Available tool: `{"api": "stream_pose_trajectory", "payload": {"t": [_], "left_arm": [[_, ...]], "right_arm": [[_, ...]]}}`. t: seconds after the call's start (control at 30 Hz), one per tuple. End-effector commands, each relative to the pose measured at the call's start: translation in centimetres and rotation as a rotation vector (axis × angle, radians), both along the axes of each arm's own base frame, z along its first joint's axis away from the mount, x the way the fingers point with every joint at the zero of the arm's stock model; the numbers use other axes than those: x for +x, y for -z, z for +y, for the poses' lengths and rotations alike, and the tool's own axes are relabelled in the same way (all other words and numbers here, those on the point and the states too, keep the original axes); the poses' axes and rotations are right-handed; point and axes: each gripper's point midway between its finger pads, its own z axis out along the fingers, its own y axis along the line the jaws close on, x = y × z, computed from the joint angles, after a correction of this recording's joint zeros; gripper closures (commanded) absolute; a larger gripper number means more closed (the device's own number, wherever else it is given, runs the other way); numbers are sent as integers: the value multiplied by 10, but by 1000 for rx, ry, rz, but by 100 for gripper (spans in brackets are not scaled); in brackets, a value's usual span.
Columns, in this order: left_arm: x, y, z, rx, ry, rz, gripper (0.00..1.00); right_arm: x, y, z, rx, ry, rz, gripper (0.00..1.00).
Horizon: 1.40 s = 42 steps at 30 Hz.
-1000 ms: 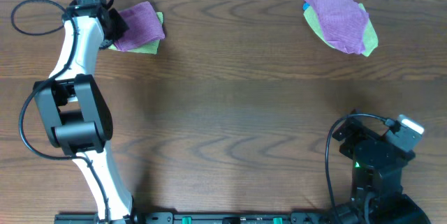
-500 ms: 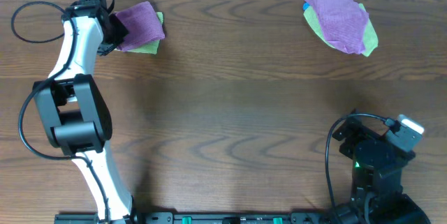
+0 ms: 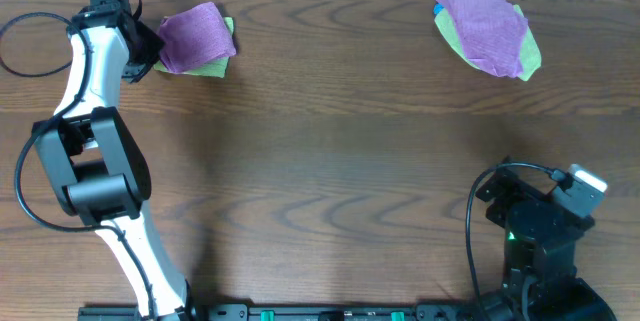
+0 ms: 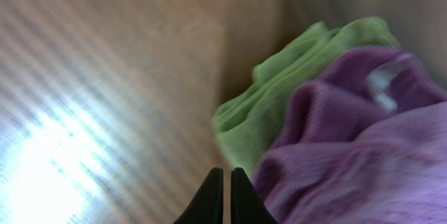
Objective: Fold the cloth
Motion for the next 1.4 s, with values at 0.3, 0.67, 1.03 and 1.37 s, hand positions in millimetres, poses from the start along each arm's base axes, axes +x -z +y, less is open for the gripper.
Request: {"api": "stream_pose_trajectory", "payload": {"t": [0.3,0.67,1.03,1.37], "left_arm": [[13,39,-10,-77,4,-1,94],[42,24,-1,-36,2,-131,93],[47,21,14,32,-28,-152,93],[64,9,12,26,-34,-238,94]], "right_arm": [[-1,-1,-3,6,22,-9,1],[-1,-1,-3,6,22,-9,1],[-1,-1,-3,6,22,-9,1],[-1,-1,-3,6,22,-9,1]]}}
